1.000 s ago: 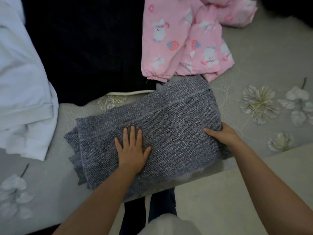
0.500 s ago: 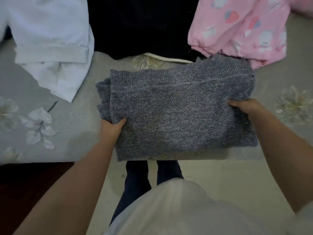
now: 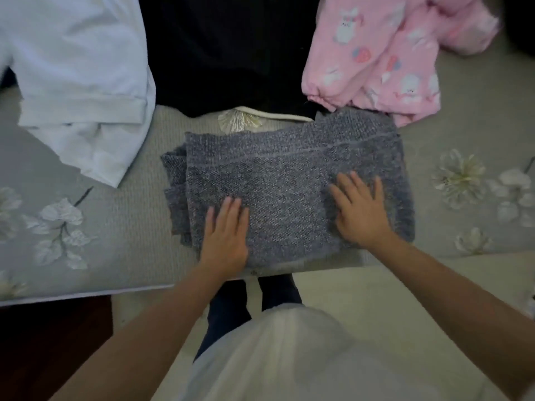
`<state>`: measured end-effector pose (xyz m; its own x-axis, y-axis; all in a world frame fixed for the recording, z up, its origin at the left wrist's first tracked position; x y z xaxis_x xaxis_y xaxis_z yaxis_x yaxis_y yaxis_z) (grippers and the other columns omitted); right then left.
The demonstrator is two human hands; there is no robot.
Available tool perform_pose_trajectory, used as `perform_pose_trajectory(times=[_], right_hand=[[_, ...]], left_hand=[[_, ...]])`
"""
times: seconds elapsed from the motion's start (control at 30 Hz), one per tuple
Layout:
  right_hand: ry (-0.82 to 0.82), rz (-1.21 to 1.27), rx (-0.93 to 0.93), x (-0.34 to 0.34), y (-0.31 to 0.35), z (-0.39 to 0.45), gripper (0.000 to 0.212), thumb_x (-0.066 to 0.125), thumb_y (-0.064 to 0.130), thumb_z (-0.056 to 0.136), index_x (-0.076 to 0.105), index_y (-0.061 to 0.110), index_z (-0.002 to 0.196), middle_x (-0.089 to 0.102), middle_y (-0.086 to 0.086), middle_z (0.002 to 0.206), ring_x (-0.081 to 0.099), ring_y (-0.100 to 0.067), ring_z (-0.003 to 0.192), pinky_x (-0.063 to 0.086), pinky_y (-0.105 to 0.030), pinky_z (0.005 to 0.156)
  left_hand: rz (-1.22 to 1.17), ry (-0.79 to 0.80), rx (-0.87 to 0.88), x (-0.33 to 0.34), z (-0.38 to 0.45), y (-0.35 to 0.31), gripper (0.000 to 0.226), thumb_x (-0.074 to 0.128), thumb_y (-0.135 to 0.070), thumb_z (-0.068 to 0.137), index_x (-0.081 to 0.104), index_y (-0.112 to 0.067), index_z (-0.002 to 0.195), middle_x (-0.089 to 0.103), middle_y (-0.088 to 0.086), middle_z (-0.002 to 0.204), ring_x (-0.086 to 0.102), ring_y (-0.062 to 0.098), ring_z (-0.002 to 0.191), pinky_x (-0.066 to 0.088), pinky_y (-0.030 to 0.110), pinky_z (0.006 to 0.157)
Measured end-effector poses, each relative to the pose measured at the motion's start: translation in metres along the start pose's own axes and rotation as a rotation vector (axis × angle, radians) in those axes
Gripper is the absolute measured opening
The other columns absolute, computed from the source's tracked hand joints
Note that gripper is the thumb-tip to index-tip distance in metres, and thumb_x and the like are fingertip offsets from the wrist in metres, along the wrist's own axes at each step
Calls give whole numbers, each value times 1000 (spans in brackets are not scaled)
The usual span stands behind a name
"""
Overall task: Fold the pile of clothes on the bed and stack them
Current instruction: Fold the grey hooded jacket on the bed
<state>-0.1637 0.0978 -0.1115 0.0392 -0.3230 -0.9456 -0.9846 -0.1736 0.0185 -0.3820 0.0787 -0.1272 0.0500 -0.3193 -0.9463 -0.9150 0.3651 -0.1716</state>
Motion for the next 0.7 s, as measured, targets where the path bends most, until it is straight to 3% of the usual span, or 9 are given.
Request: perform_pose_trajectory(times=[0.07, 0.13, 0.23, 0.33, 0.4, 0.47, 0.53, 0.6, 0.7], right_hand=[[170, -109, -203, 27, 36, -28, 79, 78, 30, 66, 45, 9, 135, 37, -22, 143, 35, -42, 131, 19, -71, 98], [477, -157, -145, 69, 41, -49, 87, 54, 45, 86, -2, 18, 148, -5, -13, 155, -3, -35, 142, 1, -63, 108], [507, -235, -48, 97, 38, -49, 89, 46, 34, 94, -31, 18, 137, -29, -10, 150, -20, -35, 139, -4, -63, 107], [410, -288, -50, 92, 40, -41, 92, 63, 30, 84, -6, 18, 144, -9, -16, 152, 7, -38, 141, 15, -66, 103], [357, -288, -86, 85, 41, -32, 86, 84, 26, 59, 44, 18, 135, 43, -20, 139, 47, -36, 124, 38, -65, 88], [309, -251, -110, 81, 38, -24, 73, 90, 21, 47, 65, 12, 115, 61, -24, 117, 62, -36, 105, 45, -65, 74], [270, -223, -117, 73, 35, -14, 66, 85, 17, 57, 62, 5, 118, 59, -28, 119, 61, -38, 106, 43, -65, 79], [333, -173, -139, 79, 32, -11, 64, 60, 14, 85, 31, 8, 142, 32, -26, 145, 36, -35, 132, 25, -62, 103], [416, -73, -168, 70, 25, -10, 62, 38, 13, 96, 5, 15, 148, 12, -14, 155, 17, -27, 141, 14, -49, 112]], left_hand=[[85, 46, 267, 10, -13, -38, 60, 70, -22, 70, 55, 6, 121, 51, 28, 128, 47, 42, 120, 38, 60, 93], [151, 306, 254, 41, -15, -49, 81, 58, -40, 85, 20, 2, 143, 17, 28, 149, 14, 43, 138, 14, 61, 107], [276, 479, 158, 79, -9, -46, 83, 41, -40, 94, -17, -8, 143, -17, 20, 151, -17, 41, 137, -7, 62, 106], [283, 417, 156, 90, -9, -44, 85, 47, -41, 92, -11, -7, 144, -6, 22, 153, -9, 42, 138, -2, 65, 103], [344, 377, 190, 87, -7, -43, 91, 65, -55, 72, 26, -13, 143, 31, 17, 147, 27, 37, 136, 25, 62, 102], [364, 315, 201, 80, -1, -43, 91, 71, -64, 57, 47, -20, 133, 49, 8, 136, 46, 29, 126, 40, 55, 95], [361, 367, 182, 83, 0, -40, 94, 61, -63, 70, 28, -13, 143, 28, 15, 148, 29, 36, 135, 26, 61, 101], [297, 424, 198, 92, 1, -41, 90, 47, -51, 88, -5, -6, 145, -7, 22, 152, -5, 42, 139, 0, 66, 103], [190, 425, 166, 67, 6, -41, 90, 56, -45, 84, 5, -2, 146, 5, 24, 152, 5, 39, 140, 6, 64, 105]])
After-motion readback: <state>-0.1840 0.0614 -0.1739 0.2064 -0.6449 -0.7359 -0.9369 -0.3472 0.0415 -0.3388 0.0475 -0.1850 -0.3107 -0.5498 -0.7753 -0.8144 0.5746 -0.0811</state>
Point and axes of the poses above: each hand's wrist, its own z-axis towards the middle knuckle, its own x-axis out of the palm, y = z × x, the point moved 8 cm from there along z, towards the middle knuckle
